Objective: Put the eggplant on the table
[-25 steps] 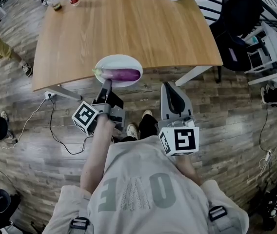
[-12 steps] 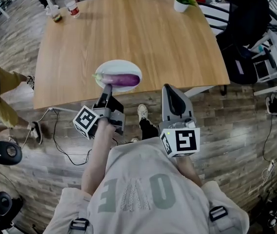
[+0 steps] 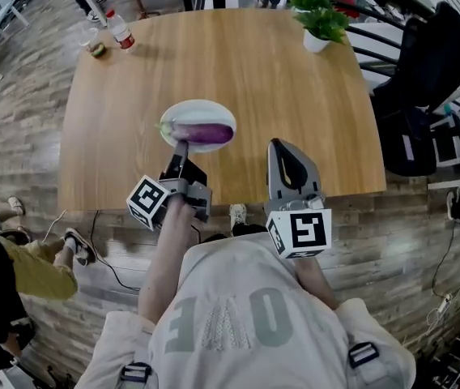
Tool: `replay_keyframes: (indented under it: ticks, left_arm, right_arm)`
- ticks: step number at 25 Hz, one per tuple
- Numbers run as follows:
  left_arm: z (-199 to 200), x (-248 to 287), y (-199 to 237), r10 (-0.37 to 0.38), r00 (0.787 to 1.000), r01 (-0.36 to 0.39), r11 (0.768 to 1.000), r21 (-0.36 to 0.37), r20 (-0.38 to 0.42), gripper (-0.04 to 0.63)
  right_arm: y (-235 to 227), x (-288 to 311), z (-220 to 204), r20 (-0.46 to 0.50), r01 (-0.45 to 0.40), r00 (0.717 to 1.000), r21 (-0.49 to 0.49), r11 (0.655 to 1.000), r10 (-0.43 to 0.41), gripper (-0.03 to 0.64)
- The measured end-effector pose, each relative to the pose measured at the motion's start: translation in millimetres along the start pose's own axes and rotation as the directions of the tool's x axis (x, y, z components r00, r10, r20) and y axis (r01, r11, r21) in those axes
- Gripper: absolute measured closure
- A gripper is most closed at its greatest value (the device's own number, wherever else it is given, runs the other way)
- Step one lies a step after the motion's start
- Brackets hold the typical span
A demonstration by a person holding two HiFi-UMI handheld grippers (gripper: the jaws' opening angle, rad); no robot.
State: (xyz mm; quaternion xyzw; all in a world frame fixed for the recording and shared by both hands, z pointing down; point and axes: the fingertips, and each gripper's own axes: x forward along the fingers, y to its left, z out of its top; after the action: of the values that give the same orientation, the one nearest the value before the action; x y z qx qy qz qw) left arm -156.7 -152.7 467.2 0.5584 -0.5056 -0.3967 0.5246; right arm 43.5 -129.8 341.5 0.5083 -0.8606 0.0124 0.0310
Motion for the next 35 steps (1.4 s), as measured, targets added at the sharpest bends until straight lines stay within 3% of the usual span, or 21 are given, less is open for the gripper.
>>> replay_keyframes:
  ticks: [6,11,16,20,28,35]
  left_arm:
    - [-7,44,9,0.027,0.999,-0.027,1.000,-0.002,-0.032,0.558]
    - [-21,69,32,-0.011,0.995,0.004,0.998,-0.068,-0.104,0.565]
    - [-30,74,61,0.093,0.984,-0.097,0.995,-0.019,-0.152,0.565]
    - [-33,81,79,0.151,0.972,-0.157,0.987,-0.020,-0.183,0.565]
    - [-43,85,100,0.209,0.947,-0.225,0.974,-0.039,-0.243,0.565]
    - [-40,84,117,0.271,0.927,-0.283,0.959,-0.011,-0.259,0.566]
  right_arm:
    - [-21,33,-2,-0.034,-0.006,0.999,0.010,1.000,0.007,0.600]
    - [-27,48,-7,-0.067,-0.008,0.998,0.008,1.000,0.009,0.600]
    - [-26,55,-11,-0.114,0.012,0.993,0.014,1.000,-0.010,0.600]
    - [-26,64,-16,-0.127,0.015,0.992,0.014,1.000,-0.013,0.600]
    - [-19,69,-25,-0.156,-0.001,0.988,0.036,0.999,0.006,0.600]
    - [-15,74,-29,-0.165,-0.013,0.986,0.062,0.998,0.023,0.600]
